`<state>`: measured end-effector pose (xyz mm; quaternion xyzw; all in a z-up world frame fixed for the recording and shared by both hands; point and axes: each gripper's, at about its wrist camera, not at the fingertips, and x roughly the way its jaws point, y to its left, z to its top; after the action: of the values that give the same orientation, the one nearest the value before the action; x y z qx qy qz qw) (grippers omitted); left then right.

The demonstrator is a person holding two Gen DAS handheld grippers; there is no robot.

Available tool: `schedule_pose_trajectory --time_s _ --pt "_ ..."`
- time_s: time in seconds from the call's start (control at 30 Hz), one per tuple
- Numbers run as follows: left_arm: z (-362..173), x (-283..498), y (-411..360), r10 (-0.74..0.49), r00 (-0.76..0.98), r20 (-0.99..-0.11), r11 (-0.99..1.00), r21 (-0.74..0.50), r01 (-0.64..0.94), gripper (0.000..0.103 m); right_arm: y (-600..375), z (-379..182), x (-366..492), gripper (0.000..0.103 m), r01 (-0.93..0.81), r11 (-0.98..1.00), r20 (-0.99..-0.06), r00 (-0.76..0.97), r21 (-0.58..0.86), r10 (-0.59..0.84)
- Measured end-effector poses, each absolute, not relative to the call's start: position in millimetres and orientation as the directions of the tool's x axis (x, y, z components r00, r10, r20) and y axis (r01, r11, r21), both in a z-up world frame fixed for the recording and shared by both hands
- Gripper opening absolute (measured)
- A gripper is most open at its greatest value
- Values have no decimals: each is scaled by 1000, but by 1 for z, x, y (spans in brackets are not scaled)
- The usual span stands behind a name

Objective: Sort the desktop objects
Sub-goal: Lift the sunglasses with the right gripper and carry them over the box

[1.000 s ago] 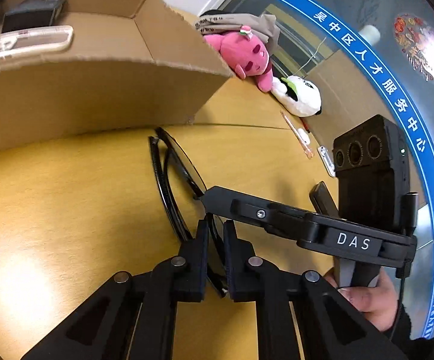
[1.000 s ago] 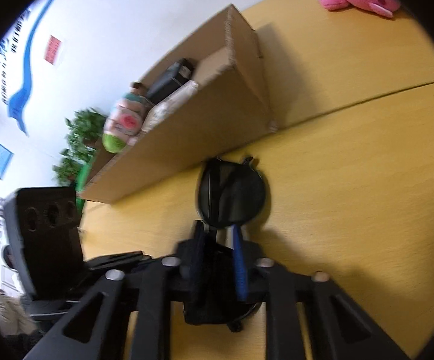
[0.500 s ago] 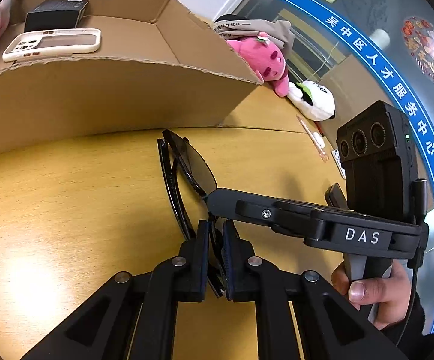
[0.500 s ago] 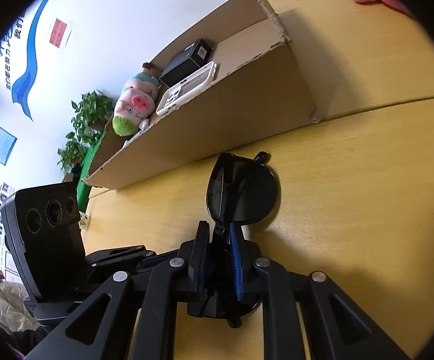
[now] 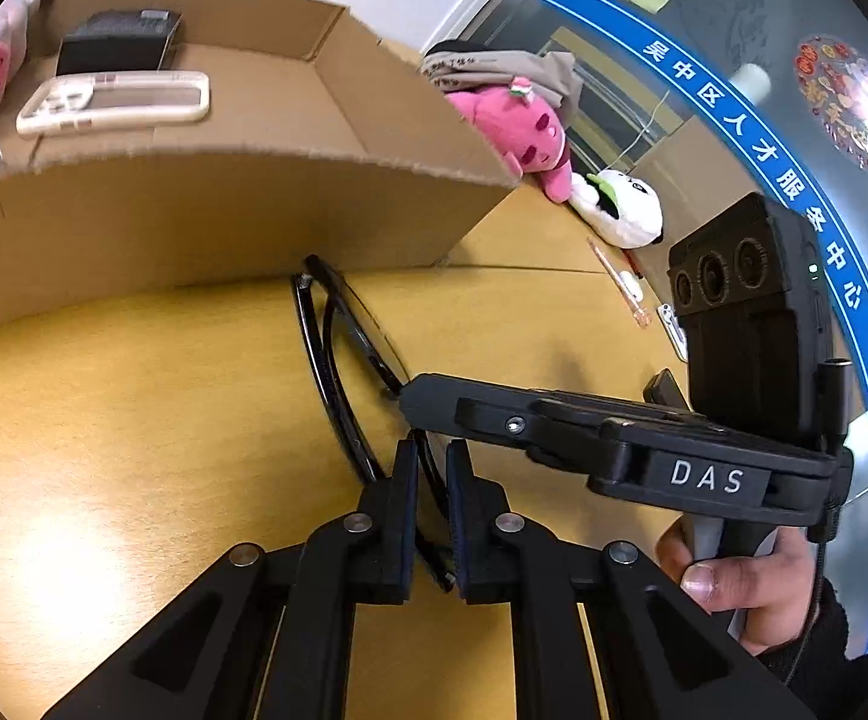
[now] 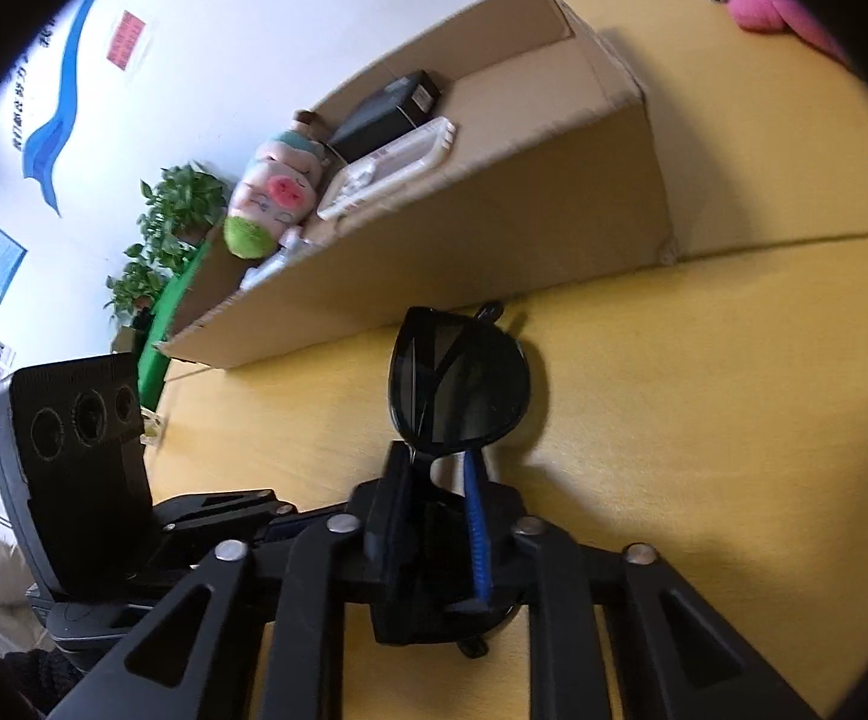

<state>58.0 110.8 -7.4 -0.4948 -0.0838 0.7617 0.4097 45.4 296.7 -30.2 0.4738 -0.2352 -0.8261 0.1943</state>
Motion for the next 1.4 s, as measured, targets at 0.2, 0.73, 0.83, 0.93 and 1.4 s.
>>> schedule_pose_trajectory --time_s 0.2,0.73,0.83,0.93,1.4 --pt "23 62 101 717 -228 -658 -646 -507 -570 3 296 2 54 7 146 -817 -660 -519 557 -543" --pt "115 24 97 739 -356 -572 -638 -424 -643 2 292 97 29 6 257 -830 -550 -647 494 -528" --pt "129 10 98 749 -362 -555 -629 -422 -653 2 294 115 15 5 277 -833 -527 -668 479 -525" --pt "143 -4 103 758 -367 -539 -618 -414 -669 2 295 135 -3 5 297 -841 -509 -688 452 -517" --pt "152 -90 129 703 -455 -547 -688 -357 -632 2 322 158 -87 77 222 -887 -527 -736 406 -425"
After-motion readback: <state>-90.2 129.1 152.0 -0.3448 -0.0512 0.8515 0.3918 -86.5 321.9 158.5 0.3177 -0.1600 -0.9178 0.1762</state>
